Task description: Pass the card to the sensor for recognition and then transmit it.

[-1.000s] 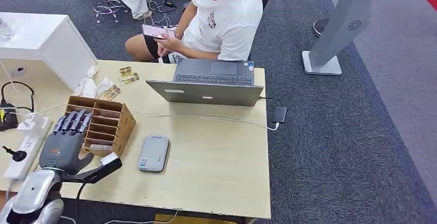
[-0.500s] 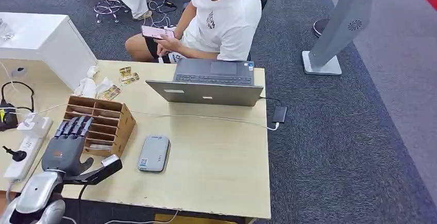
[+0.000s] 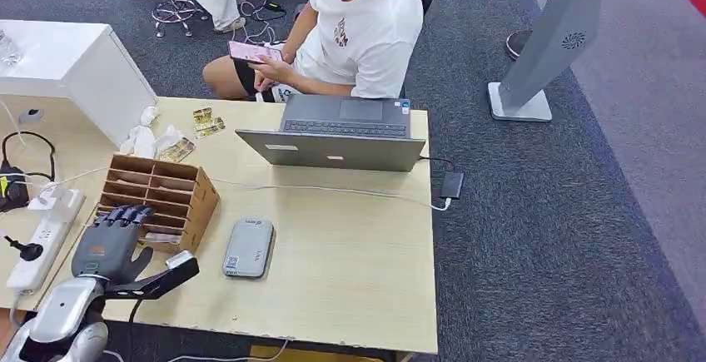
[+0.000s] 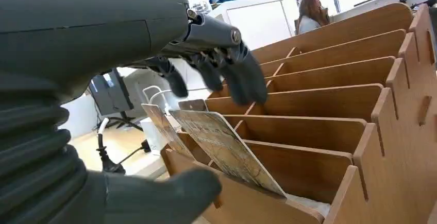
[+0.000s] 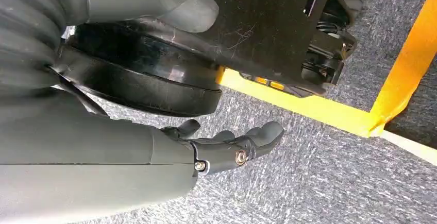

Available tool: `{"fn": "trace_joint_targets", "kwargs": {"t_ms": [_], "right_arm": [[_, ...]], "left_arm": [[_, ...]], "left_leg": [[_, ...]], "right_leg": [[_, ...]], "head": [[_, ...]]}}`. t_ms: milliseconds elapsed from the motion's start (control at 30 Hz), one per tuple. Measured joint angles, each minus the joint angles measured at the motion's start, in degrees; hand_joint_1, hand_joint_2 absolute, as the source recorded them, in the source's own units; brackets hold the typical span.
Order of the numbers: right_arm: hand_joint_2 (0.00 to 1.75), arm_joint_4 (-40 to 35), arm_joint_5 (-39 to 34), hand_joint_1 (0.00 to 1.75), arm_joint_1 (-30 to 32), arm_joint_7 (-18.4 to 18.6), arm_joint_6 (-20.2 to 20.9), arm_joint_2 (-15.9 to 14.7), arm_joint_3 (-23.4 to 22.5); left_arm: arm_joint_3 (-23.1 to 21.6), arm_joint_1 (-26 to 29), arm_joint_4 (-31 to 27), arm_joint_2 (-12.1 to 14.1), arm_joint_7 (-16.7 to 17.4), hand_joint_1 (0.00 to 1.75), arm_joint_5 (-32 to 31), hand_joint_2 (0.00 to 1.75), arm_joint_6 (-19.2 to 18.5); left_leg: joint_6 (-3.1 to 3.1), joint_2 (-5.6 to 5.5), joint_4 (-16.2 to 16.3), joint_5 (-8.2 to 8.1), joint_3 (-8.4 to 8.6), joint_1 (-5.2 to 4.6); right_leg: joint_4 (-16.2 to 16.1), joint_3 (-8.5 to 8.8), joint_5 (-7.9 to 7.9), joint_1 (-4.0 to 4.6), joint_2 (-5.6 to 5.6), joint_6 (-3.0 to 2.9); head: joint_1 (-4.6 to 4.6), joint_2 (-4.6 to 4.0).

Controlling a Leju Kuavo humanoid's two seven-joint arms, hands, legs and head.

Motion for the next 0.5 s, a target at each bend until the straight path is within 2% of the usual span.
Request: {"fn": "trace_joint_targets", "kwargs": {"t_ms": [333,367,400,500], "right_arm": [[1.75,0.0,0.2,0.0,0.0,0.0,0.0,0.0,0.0],[1.75,0.0,0.2,0.0,0.0,0.0,0.0,0.0,0.0],[1.75,0.0,-0.1,0.0,0.0,-0.4,0.0,0.0,0.0],[1.75,0.0,-0.9,0.0,0.1,-0.6,-0.1,0.0,0.0]], "left_arm": [[0.0,0.0,0.0,0.0,0.0,1.75,0.3,1.75,0.0],[0.0,0.0,0.0,0.0,-0.3,1.75,0.6,1.75,0.0],[0.0,0.6,-0.4,0.6,-1.9,1.75,3.4,1.75,0.6],[0.0,2.0,-2.9,1.5,-3.0,1.75,5.6,1.75,0.8]], "left_leg": [[0.0,0.0,0.0,0.0,0.0,0.0],[0.0,0.01,0.0,0.0,0.0,0.0],[0.0,0.01,0.0,0.0,0.0,0.0],[0.0,0.02,0.0,-0.01,-0.01,0.0]], "right_leg": [[0.0,0.01,0.0,0.0,0.0,0.0],[0.0,0.01,0.0,0.0,0.0,0.0],[0.0,0.0,0.0,0.0,0.0,0.0],[0.0,-0.02,0.0,0.0,0.01,0.0]], "head": [[0.0,-0.02],[-0.02,-0.02],[-0.02,0.0],[-0.02,-0.02]]}}
